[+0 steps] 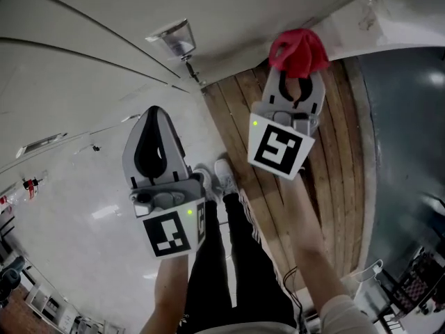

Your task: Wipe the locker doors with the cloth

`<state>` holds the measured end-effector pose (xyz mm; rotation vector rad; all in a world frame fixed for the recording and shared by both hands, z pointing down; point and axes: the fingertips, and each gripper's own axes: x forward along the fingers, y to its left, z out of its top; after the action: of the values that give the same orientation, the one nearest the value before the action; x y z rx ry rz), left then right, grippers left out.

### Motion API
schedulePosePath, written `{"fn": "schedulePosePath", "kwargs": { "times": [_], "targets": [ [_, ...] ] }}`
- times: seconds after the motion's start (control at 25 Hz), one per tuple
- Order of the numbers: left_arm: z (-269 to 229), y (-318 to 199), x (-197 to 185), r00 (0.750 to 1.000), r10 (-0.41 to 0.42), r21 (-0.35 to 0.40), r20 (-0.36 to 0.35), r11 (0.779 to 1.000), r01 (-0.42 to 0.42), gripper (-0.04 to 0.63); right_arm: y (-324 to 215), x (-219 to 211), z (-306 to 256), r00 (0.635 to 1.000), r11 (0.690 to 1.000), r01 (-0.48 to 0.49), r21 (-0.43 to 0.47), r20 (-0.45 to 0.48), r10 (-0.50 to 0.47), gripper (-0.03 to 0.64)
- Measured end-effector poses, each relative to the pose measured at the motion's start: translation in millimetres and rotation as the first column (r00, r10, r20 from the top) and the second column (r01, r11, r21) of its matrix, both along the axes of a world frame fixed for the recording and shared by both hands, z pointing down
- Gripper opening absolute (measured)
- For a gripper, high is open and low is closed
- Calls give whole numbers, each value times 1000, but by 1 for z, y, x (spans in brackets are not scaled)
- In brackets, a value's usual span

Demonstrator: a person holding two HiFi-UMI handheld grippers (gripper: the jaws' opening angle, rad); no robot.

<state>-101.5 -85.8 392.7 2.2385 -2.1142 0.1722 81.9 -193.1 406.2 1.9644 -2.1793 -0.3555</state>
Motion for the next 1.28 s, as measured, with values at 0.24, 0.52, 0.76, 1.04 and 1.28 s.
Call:
{"fn": "schedulePosePath", "kwargs": {
  "times": [0.24,0.52,0.76,1.04,1.28],
  "targets": [
    [6,6,-13,1000,2,16,-5,1000,-2,17,72,-97,31,959,951,282,-125,50,-278,40],
    [7,22,-44,999,-41,45,5,998,40,17,77,-156,59,915,911,385,-144,-70,-398,40],
    [17,34,-63,998,-58,38,22,998,57,17,62,-180,71,896,899,417,-136,-104,-431,40],
    [20,33,-76,997,-75,37,27,997,74,17,55,-180,74,898,904,408,-132,-123,-423,40],
    [30,26,-62,998,-60,13,-17,998,60,17,36,-148,79,917,921,365,-137,-121,-381,40]
  ]
}}
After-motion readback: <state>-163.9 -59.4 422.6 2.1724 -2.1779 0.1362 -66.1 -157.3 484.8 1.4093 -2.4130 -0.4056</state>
